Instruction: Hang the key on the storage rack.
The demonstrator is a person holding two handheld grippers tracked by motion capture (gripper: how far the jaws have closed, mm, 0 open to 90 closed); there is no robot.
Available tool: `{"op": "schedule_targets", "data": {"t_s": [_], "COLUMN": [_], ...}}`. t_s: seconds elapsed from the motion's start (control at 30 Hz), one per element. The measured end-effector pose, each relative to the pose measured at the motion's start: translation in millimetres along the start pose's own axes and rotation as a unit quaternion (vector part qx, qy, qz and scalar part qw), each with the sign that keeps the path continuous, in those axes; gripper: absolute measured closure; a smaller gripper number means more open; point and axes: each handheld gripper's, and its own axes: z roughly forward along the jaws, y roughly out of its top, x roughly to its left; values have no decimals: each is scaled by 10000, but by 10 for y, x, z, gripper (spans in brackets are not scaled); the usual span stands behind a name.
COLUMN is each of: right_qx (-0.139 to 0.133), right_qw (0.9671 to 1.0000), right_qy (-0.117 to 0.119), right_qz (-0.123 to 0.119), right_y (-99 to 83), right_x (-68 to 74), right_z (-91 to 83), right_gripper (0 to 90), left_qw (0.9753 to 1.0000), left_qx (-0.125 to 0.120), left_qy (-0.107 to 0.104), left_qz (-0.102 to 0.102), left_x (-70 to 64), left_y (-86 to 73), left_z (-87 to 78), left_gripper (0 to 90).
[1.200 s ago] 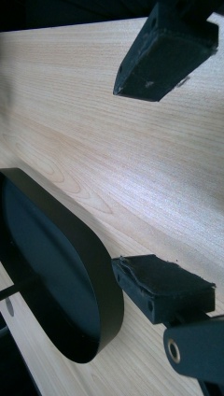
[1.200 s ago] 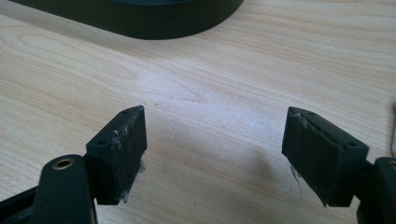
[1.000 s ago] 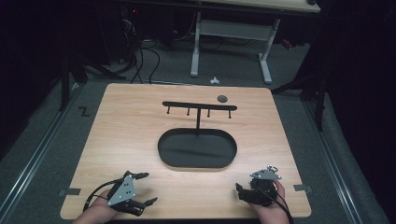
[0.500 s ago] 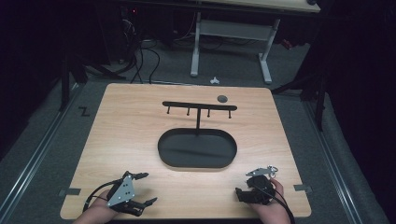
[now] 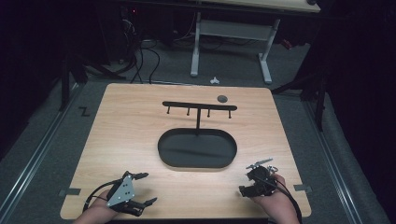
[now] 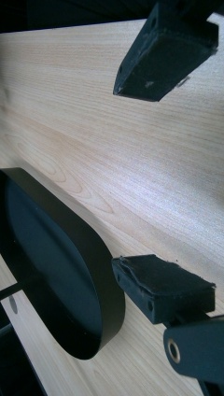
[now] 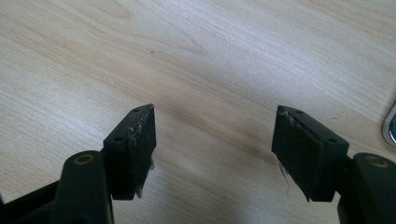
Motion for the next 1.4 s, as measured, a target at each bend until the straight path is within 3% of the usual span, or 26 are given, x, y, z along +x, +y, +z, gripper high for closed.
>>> {"op": "schedule_targets", "data": {"t_s": [0.17, 0.37, 0.53, 0.7, 0.9, 1.17, 1.27, 1.33, 1.4], "right_qx": [278, 342, 349, 247, 205, 168, 194, 187, 168], "right_qw": [9996, 9993, 9993, 9995, 9986, 9970, 9967, 9965, 9955], "right_qy": [-62, 78, 62, -18, -135, -294, -279, -290, -405], "right_qz": [-43, 149, 126, 173, 472, 702, 741, 764, 836], "right_y": [46, 75, 71, 38, -68, -188, -214, -219, -215], "right_x": [-11, -71, -111, -230, -467, -728, -786, -804, -867], "right_z": [-22, -68, -120, -212, -256, -280, -262, -246, -209], "right_gripper": [277, 236, 227, 229, 257, 366, 474, 498, 575], "left_qw": [10000, 10000, 10000, 10000, 10000, 10000, 10000, 10000, 10000], "left_qx": [-3, -5, -6, 6, 9, 4, 5, 5, 8], "left_qy": [-10, -21, -20, -13, -12, -12, -10, -13, -6], "left_qz": [5, 27, 21, 15, -4, -4, -13, -13, -13], "left_x": [0, -4, -3, -2, 1, -2, 0, 0, 0], "left_y": [0, 0, 0, 1, 2, 2, 2, 2, 2], "left_z": [0, 0, 0, 0, 4, 7, 7, 7, 7], "left_gripper": [153, 153, 153, 153, 153, 152, 153, 152, 153]}}
